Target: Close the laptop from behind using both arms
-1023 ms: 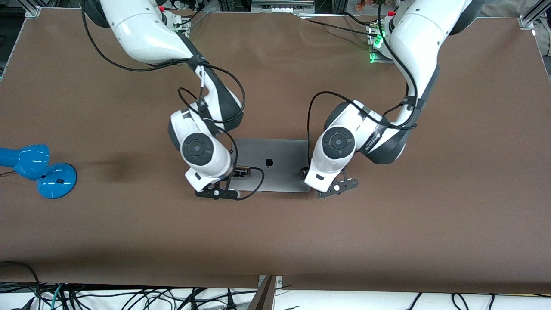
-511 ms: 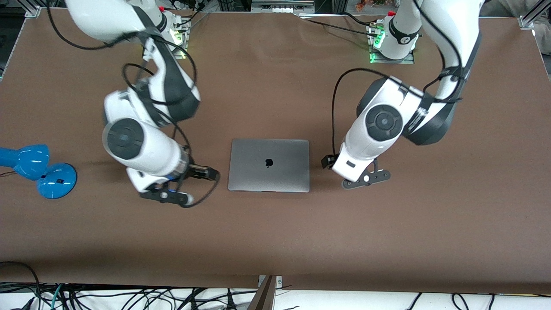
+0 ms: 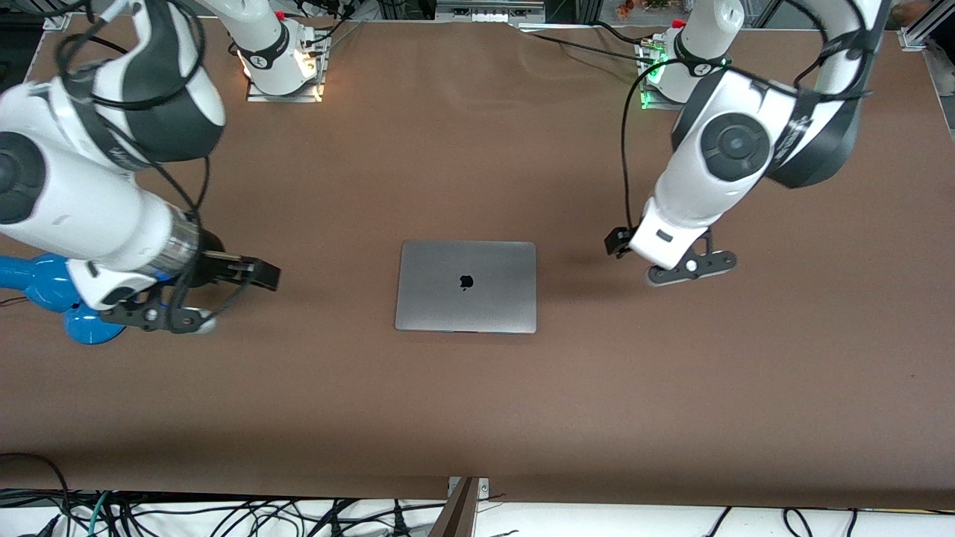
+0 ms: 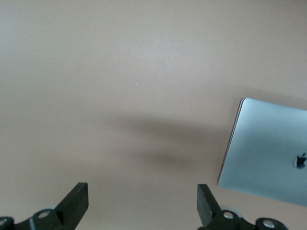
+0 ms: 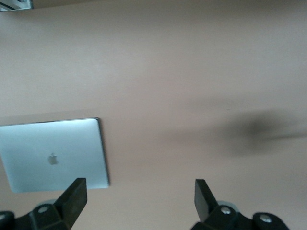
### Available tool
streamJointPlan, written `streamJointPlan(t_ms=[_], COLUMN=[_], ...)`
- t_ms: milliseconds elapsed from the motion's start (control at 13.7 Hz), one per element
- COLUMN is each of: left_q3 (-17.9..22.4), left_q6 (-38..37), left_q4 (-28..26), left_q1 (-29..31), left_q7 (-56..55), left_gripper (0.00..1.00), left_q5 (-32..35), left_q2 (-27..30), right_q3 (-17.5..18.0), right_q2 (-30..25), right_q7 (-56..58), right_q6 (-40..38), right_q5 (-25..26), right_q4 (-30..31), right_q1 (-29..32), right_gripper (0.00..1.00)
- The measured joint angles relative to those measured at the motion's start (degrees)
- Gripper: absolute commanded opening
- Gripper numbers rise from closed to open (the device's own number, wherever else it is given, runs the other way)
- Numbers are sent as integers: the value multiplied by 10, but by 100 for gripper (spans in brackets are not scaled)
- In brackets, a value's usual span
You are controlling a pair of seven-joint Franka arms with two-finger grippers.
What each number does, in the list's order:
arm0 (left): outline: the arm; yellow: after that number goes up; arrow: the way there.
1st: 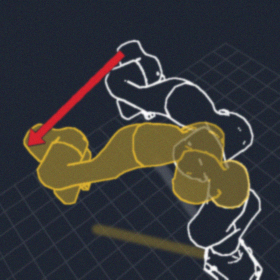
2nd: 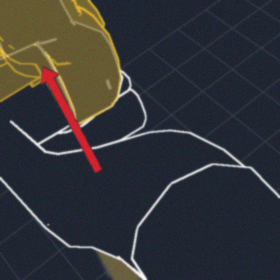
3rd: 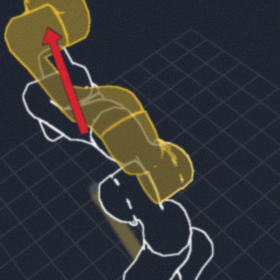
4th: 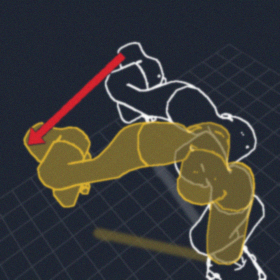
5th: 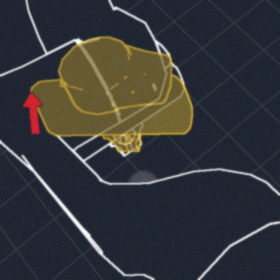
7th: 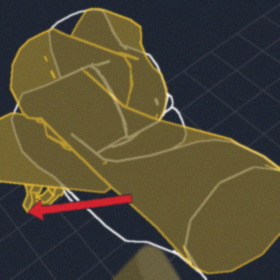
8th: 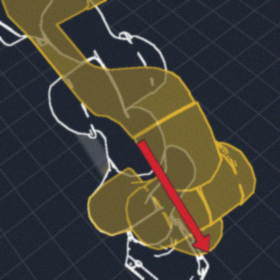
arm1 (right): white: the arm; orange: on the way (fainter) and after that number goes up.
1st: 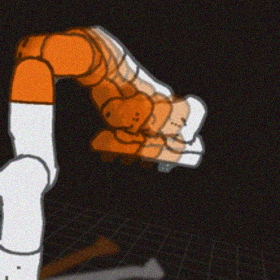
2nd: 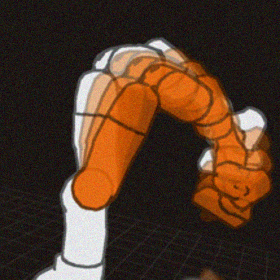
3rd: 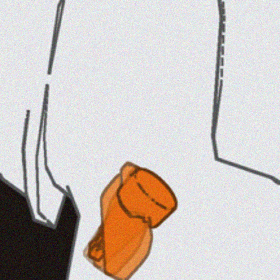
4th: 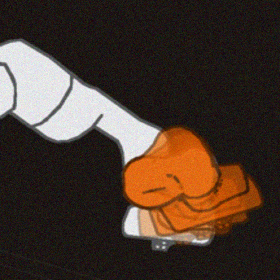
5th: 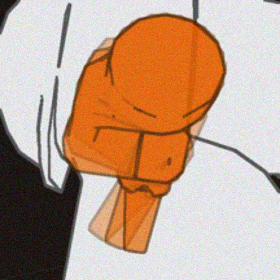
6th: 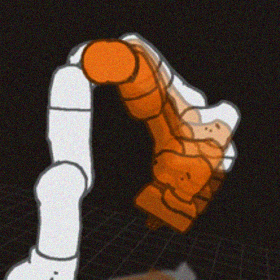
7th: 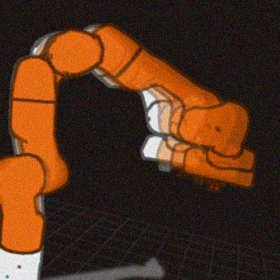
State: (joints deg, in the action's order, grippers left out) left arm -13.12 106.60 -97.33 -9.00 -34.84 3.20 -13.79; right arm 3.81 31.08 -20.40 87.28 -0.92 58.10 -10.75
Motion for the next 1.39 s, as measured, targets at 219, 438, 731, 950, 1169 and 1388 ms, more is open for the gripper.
streamJointPlan(t_ms=[219,438,731,950,1169,1388], left_q3=[63,135,211,234,228,186], left_q6=[-2,-20,-81,-134,-161,-162], left_q4=[-58,-102,-113,-102,-80,-79], left_q1=[-1,-3,-14,-19,-19,9], left_q7=[79,166,242,263,263,263], left_gripper=[100,100,100,100,100,100], left_q5=[-22,-24,-25,-25,-25,-24], left_q2=[81,155,221,250,253,239], right_q3=[0,1,1,1,2,2], right_q2=[-14,-30,-57,-76,-102,-118], right_q7=[34,69,120,144,161,183], right_q6=[-20,-29,-33,-34,-35,-35], right_q5=[6,26,30,30,30,30], right_q4=[0,2,25,46,76,108], right_q1=[34,55,83,103,110,118], right_gripper=[99,99,99,99,99,99])
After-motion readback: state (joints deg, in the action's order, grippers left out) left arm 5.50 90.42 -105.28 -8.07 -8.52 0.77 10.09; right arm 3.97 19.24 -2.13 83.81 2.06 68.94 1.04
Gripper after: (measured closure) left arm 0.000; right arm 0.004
